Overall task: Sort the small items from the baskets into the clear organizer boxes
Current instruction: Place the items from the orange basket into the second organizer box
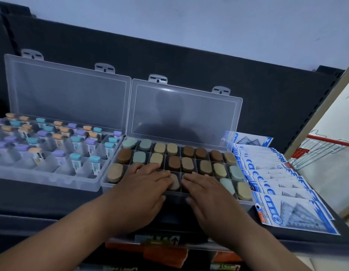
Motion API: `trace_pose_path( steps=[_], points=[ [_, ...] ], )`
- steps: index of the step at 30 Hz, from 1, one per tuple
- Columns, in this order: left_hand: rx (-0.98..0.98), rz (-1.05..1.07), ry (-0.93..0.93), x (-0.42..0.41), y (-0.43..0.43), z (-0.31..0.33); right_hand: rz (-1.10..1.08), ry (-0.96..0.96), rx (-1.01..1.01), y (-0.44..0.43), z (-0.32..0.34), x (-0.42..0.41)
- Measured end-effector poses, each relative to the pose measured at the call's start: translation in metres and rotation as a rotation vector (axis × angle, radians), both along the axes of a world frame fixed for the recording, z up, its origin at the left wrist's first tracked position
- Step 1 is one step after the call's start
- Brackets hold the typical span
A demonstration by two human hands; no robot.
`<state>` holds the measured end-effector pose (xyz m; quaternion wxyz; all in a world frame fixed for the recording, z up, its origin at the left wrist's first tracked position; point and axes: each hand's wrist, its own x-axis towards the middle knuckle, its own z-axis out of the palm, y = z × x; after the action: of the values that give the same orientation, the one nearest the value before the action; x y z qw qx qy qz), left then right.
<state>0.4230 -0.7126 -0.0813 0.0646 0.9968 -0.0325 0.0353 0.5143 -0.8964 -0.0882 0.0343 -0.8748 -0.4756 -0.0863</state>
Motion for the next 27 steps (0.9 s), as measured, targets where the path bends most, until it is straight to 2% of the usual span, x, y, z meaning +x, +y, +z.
trace_pose_path(
  steps=[5,7,10,13,18,22,27],
  points=[
    [0.011,-0.044,-0.026,0.002,0.011,-0.004,-0.065,0.028,-0.026,0.001,0.003,-0.006],
    [-0.030,-0.064,-0.040,0.000,0.013,-0.005,-0.017,0.092,0.043,0.004,0.005,-0.008],
    [-0.101,-0.003,-0.087,-0.010,0.021,-0.001,0.009,0.108,0.113,0.010,0.006,-0.013],
    [-0.065,0.116,-0.112,-0.023,0.038,0.004,0.010,0.070,0.150,0.024,0.006,-0.021],
    [-0.010,0.217,-0.109,-0.042,0.051,0.001,0.039,-0.013,0.082,0.053,-0.002,-0.033],
    [0.086,0.191,-0.162,-0.048,0.058,-0.009,0.031,-0.020,0.020,0.068,-0.008,-0.035],
    [0.125,0.161,-0.142,-0.051,0.063,-0.018,0.005,-0.062,-0.025,0.073,-0.010,-0.040]
  ],
)
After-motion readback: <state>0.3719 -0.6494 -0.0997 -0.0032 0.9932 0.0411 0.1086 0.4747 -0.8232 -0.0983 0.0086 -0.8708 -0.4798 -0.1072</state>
